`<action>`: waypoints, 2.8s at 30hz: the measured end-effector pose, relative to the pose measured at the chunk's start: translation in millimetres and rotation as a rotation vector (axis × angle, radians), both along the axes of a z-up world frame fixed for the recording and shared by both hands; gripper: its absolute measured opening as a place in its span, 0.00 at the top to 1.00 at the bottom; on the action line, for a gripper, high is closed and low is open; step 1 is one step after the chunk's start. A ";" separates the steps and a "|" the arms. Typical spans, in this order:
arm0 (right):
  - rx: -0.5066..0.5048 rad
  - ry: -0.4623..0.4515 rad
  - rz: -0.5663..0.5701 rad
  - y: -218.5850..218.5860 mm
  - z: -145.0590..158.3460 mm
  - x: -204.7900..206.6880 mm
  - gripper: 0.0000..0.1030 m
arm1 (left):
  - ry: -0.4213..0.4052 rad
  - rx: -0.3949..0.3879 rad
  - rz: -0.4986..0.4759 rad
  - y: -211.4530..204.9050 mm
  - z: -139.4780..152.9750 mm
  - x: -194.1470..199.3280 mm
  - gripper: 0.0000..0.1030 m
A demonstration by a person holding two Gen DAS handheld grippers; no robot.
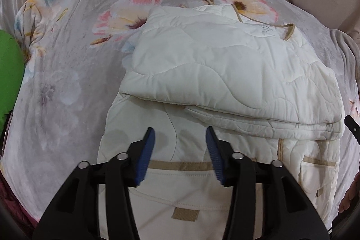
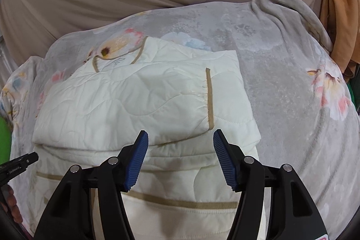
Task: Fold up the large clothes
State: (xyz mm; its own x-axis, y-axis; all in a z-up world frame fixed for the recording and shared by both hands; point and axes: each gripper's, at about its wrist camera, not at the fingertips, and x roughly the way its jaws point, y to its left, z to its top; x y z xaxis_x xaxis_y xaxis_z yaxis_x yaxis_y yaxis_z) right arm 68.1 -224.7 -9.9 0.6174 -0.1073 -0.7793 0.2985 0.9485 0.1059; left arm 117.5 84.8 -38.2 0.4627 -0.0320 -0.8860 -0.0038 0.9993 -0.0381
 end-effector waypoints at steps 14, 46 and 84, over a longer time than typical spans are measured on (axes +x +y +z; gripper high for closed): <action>0.104 0.086 -0.077 -33.2 -43.0 33.5 0.28 | 0.155 -0.539 0.275 59.7 -39.8 47.7 0.40; 0.046 -0.057 0.209 52.9 14.5 70.7 0.79 | -0.130 -0.098 0.175 20.5 49.6 51.1 0.86; 0.158 0.117 -0.004 -38.0 -50.4 73.1 0.65 | -0.081 0.023 0.104 18.3 -8.3 109.9 0.68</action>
